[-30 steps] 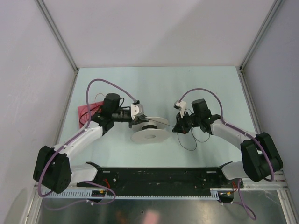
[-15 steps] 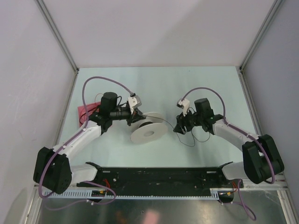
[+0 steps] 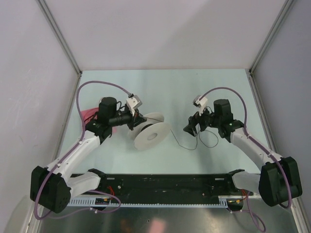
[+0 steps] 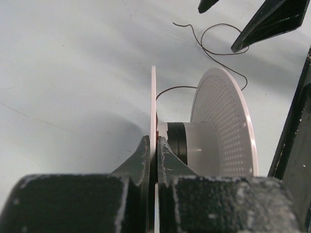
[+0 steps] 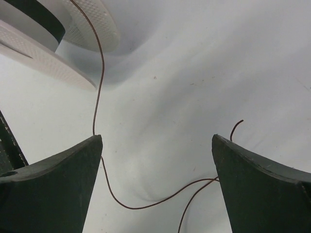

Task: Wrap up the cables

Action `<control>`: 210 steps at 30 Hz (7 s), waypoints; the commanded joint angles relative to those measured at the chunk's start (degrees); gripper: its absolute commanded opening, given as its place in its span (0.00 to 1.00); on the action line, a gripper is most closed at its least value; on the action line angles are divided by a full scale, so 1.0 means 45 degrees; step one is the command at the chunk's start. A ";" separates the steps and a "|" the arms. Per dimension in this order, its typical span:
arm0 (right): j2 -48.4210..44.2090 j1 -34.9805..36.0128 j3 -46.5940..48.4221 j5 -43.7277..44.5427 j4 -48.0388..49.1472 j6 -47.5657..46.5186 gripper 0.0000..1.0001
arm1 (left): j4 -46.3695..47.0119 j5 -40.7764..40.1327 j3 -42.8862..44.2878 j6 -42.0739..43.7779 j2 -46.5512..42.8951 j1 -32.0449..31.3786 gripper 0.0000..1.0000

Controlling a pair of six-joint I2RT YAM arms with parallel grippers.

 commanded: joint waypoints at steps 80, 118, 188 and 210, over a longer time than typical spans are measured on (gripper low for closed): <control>-0.0310 0.0610 0.0383 -0.1449 0.0697 -0.1206 0.96 | -0.7047 -0.0108 0.5481 -0.0037 0.1800 0.1401 0.00; 0.1161 0.2825 0.3102 -0.2473 0.1235 -0.3019 0.90 | -0.5073 0.1163 0.1235 0.8544 -0.0387 -0.1189 0.00; 0.3265 0.3998 0.3723 -0.2568 0.3127 -0.3005 0.20 | -0.6838 -0.1106 0.2541 0.8568 0.2894 -0.1506 0.00; 0.2103 0.0369 0.3656 -0.1688 -0.2780 -0.3834 0.84 | -0.5482 -0.0543 0.5691 0.0604 0.1395 0.1140 0.00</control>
